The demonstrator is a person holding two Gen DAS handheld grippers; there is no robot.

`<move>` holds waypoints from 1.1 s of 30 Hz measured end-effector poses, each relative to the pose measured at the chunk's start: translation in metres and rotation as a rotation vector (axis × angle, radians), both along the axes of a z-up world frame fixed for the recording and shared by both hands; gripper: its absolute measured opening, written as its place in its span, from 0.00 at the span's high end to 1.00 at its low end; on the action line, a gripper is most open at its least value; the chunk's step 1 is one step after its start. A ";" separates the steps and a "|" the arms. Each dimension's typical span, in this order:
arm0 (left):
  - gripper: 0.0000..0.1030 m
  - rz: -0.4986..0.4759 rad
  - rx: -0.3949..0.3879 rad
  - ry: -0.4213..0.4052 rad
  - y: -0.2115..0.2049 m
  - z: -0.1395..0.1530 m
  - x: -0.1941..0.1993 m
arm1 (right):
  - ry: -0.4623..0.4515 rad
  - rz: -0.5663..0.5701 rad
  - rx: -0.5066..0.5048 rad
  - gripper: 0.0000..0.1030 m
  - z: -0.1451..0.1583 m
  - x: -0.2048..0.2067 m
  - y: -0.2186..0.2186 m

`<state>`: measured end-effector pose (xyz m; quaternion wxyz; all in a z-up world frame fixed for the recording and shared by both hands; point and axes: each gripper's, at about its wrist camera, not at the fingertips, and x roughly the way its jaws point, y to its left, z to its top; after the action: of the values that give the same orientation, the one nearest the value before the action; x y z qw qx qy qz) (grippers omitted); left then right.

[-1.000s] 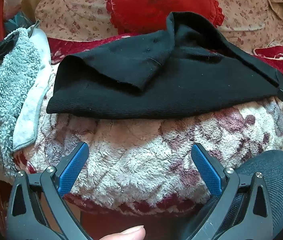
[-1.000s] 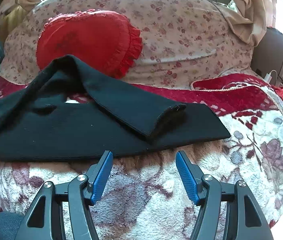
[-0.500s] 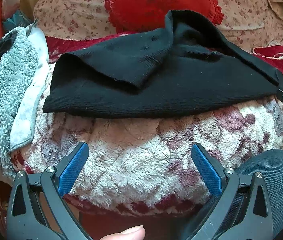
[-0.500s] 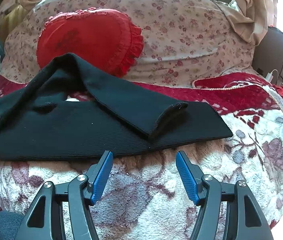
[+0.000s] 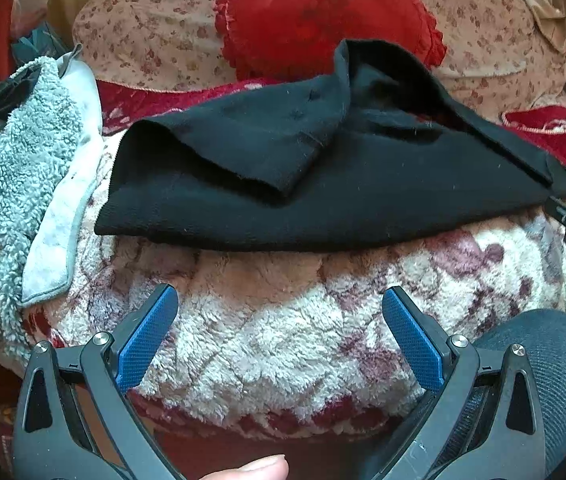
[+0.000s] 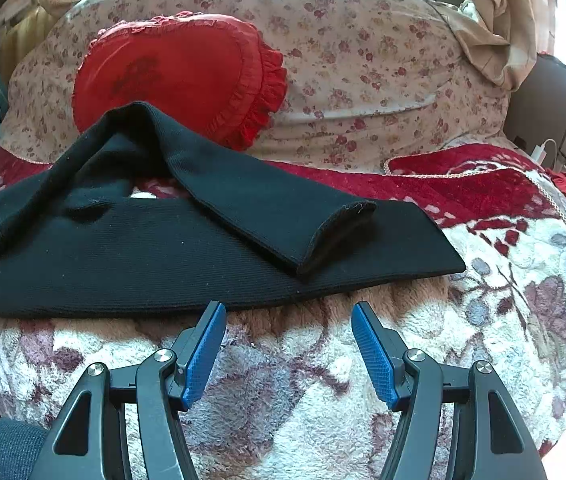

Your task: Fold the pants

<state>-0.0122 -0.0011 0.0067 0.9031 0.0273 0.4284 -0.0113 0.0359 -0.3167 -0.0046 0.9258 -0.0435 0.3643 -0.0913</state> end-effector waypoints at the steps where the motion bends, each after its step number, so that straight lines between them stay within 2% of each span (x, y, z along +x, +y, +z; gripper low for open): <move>1: 0.01 0.006 0.008 -0.017 0.001 0.001 -0.001 | 0.000 0.001 0.001 0.39 0.000 0.000 0.000; 5: 0.01 -0.015 0.029 -0.063 0.002 0.005 -0.001 | 0.000 0.001 0.000 0.39 0.000 0.000 0.000; 8: 0.01 -0.060 -0.057 -0.042 0.007 0.005 0.001 | 0.001 0.001 0.000 0.39 0.000 0.000 0.000; 15: 0.01 -0.139 -0.173 0.001 0.011 0.005 0.000 | 0.000 0.000 -0.001 0.39 0.001 0.000 0.001; 18: 0.01 -0.137 -0.177 -0.015 0.022 0.005 -0.001 | -0.013 0.006 0.015 0.39 0.002 -0.002 -0.001; 22: 0.01 -0.085 -0.233 -0.029 0.059 0.002 0.004 | -0.088 0.052 0.108 0.39 0.019 -0.008 -0.016; 24: 0.01 -0.044 -0.285 -0.010 0.081 -0.003 0.011 | -0.114 0.058 0.112 0.39 0.030 -0.008 -0.024; 27: 0.02 -0.003 -0.414 -0.003 0.109 -0.007 0.019 | -0.132 0.073 0.116 0.39 0.048 0.000 -0.042; 31: 0.02 -0.015 -0.585 0.014 0.126 -0.014 0.031 | -0.136 0.116 0.062 0.39 0.066 0.013 -0.061; 33: 0.02 -0.012 -0.634 -0.002 0.127 -0.014 0.035 | -0.141 0.133 0.049 0.39 0.066 0.014 -0.069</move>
<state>0.0229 0.1261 -0.0074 0.8669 -0.2530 0.4027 -0.1495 0.0503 -0.3852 0.0609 0.9540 -0.0383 0.2965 -0.0234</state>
